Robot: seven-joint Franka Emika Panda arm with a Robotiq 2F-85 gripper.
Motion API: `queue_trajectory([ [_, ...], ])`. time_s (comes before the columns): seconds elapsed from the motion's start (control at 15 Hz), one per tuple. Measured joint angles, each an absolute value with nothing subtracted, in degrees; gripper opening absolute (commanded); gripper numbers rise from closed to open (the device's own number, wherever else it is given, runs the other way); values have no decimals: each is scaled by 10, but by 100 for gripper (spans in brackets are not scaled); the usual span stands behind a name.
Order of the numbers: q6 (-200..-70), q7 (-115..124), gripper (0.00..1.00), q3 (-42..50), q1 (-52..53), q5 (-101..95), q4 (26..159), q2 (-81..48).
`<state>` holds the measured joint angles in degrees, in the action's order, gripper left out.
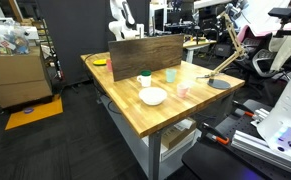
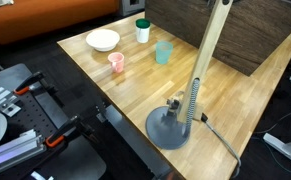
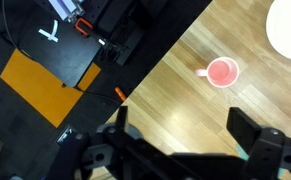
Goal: Pour the contents in the pink cup into the white bowl
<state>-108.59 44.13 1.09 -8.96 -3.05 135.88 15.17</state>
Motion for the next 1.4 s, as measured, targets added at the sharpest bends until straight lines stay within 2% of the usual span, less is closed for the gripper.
queue_trajectory([
  [0.67,-1193,593,100,43,-94,-16,1358,17],
  [1.4,-1194,602,100,44,-92,-12,1357,17],
])
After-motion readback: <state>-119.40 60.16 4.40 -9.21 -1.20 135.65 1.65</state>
